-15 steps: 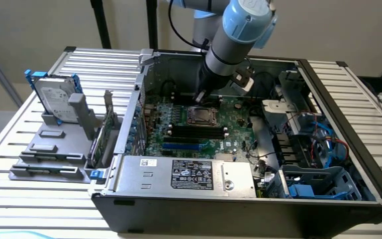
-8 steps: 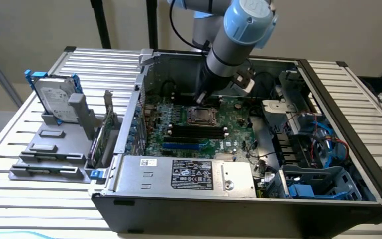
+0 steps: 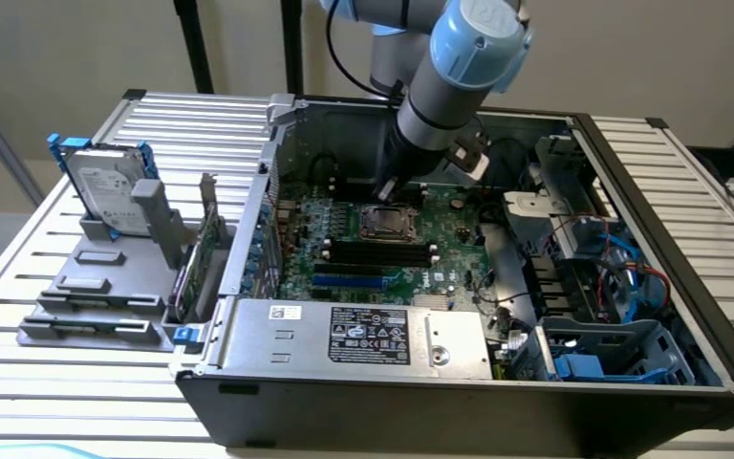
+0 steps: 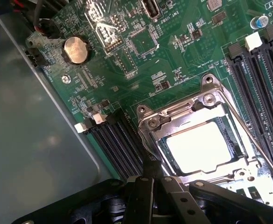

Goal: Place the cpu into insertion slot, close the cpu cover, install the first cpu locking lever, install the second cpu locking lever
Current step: 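Install the first cpu locking lever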

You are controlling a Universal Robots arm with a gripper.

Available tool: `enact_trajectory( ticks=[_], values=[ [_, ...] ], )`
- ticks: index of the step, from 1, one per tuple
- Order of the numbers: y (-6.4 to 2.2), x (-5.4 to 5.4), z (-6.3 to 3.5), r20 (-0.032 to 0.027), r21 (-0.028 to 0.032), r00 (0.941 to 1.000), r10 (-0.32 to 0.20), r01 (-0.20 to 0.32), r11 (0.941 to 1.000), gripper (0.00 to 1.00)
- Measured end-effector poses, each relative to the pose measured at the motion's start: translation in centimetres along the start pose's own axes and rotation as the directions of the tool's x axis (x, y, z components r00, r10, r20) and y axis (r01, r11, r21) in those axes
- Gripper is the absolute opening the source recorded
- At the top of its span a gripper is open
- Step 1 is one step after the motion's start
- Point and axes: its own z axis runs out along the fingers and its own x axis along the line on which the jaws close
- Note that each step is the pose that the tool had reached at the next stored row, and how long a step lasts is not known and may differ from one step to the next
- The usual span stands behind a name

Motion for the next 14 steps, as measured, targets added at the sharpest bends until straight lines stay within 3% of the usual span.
enact_trajectory(
  ticks=[14],
  values=[
    [0.3,0.03,0.04,0.0024,-0.0005,1.0,-0.003,0.003,1.0,0.11]
  ],
)
